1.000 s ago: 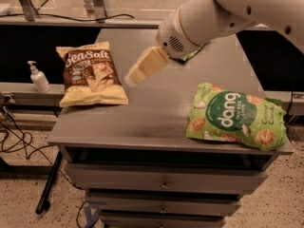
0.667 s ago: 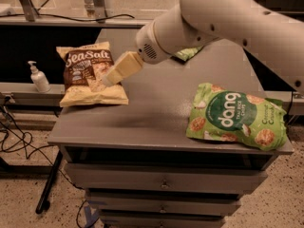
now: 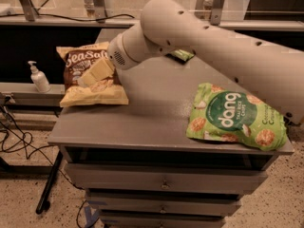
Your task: Move brown chip bag near green rice chip bag
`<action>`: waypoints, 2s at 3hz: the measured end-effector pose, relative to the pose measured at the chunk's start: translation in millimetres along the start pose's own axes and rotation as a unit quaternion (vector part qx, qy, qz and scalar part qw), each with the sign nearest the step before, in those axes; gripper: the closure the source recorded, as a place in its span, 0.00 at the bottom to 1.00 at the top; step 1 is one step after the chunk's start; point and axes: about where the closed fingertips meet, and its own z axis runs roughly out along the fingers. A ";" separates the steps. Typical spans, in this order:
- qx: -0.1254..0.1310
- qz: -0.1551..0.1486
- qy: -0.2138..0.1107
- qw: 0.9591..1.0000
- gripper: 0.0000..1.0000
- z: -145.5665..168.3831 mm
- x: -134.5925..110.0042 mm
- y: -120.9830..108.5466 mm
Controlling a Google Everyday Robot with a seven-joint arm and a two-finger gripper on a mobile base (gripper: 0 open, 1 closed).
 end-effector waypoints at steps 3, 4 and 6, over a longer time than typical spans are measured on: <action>0.000 0.017 0.011 1.000 0.41 48.7 12.7 -21.3; 0.003 0.019 0.012 1.000 0.65 49.4 15.8 -23.8; 0.020 0.002 0.019 1.000 1.00 9.3 6.1 -43.5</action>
Offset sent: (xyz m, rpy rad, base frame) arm 0.0438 0.0224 -0.0439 -0.0101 0.0284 -0.0188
